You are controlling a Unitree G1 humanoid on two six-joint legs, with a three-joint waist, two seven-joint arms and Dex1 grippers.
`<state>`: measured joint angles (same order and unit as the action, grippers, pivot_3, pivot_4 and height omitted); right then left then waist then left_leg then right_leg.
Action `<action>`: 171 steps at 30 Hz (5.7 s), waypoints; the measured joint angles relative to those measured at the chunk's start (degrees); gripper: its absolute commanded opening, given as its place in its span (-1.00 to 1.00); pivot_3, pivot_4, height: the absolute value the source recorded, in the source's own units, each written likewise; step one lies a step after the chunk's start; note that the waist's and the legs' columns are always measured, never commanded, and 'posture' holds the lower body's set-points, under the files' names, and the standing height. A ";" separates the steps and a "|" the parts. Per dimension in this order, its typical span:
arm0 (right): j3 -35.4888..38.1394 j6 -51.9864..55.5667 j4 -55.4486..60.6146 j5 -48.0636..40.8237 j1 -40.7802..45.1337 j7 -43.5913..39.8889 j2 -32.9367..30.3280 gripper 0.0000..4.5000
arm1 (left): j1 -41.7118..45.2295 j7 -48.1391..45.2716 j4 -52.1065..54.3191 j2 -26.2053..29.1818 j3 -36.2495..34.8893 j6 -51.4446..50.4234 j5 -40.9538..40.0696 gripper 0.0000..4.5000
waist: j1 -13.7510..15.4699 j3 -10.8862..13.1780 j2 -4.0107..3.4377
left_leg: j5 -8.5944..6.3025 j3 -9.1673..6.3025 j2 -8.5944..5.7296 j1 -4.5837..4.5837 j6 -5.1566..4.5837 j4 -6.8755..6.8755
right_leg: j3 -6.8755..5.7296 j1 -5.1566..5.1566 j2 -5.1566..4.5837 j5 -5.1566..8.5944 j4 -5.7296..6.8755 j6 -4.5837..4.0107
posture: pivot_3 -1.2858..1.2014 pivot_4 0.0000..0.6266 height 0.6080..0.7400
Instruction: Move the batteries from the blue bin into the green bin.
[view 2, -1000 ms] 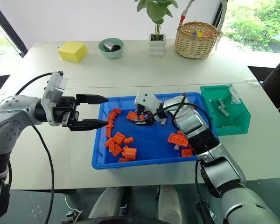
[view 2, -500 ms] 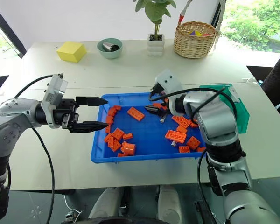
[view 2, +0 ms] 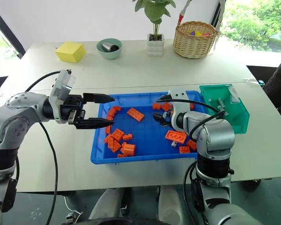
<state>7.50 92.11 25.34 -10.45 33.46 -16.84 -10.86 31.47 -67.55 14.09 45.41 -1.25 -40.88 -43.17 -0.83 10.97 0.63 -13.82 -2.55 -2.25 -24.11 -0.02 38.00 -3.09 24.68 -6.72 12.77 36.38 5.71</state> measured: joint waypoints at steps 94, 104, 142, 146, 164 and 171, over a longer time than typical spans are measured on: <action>-13.95 -28.96 3.93 -20.83 -15.84 -25.64 -46.45 0.96 | 1.38 0.15 -1.78 -1.70 0.24 1.69 1.68 1.00 | 1.56 0.09 0.08 | -0.13 0.08 0.02 -0.22 -0.22 0.13 | -0.05 -0.02 -0.10 0.06 -0.30 -0.02 | 0.03 -0.52 0.43; -13.95 -29.62 2.93 -19.38 -17.10 -25.30 -45.75 -0.32 | 1.38 0.21 -1.78 -1.70 0.24 1.69 1.68 1.00 | 1.56 0.09 0.08 | -0.13 0.09 0.02 -0.22 -0.22 0.13 | -0.05 -0.02 -0.10 0.06 -0.29 -0.01 | 0.03 -0.52 0.43; -36.71 -86.38 -23.44 8.28 10.47 -68.04 -48.81 0.42 | 1.82 1.35 -1.48 -2.62 0.20 1.90 2.00 1.00 | 0.88 0.10 0.09 | -0.12 0.14 0.01 -0.15 -0.21 0.14 | -0.02 -0.02 -0.06 0.02 -0.23 0.09 | 0.03 -0.52 0.43; -36.68 -93.29 -24.58 12.18 7.16 -68.99 -48.72 0.42 | 1.02 1.60 -0.84 -2.59 -0.01 1.90 1.96 1.00 | 1.00 0.10 0.08 | -0.12 0.13 0.02 -0.15 -0.19 0.13 | -0.02 -0.01 -0.07 0.02 -0.22 0.09 | 0.03 -0.52 0.43; -33.49 -106.64 -27.61 17.44 2.40 -65.94 -45.46 -0.93 | 2.40 1.21 -1.29 -2.62 0.00 1.93 2.15 1.00 | 1.20 0.09 0.09 | -0.11 0.16 0.02 -0.02 -0.17 0.14 | 0.01 -0.10 -0.07 0.02 -0.20 0.06 | 0.03 -0.52 0.43; -31.24 -99.37 -26.57 15.87 2.29 -66.02 -44.67 -0.99 | 2.60 0.55 -1.90 -2.63 0.01 2.78 2.66 1.00 | 1.26 0.10 0.09 | -0.11 0.16 0.02 -0.01 -0.17 0.15 | 0.02 -0.11 -0.08 0.02 -0.19 0.06 | 0.03 -0.52 0.43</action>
<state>-23.74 -7.25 -1.23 5.42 35.75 -82.86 -55.54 34.07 -67.00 12.19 42.79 -1.24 -38.11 -40.51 0.43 11.07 0.72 -13.93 -2.39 -2.23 -24.12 -0.18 38.15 -3.07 24.56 -6.80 12.79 36.19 5.77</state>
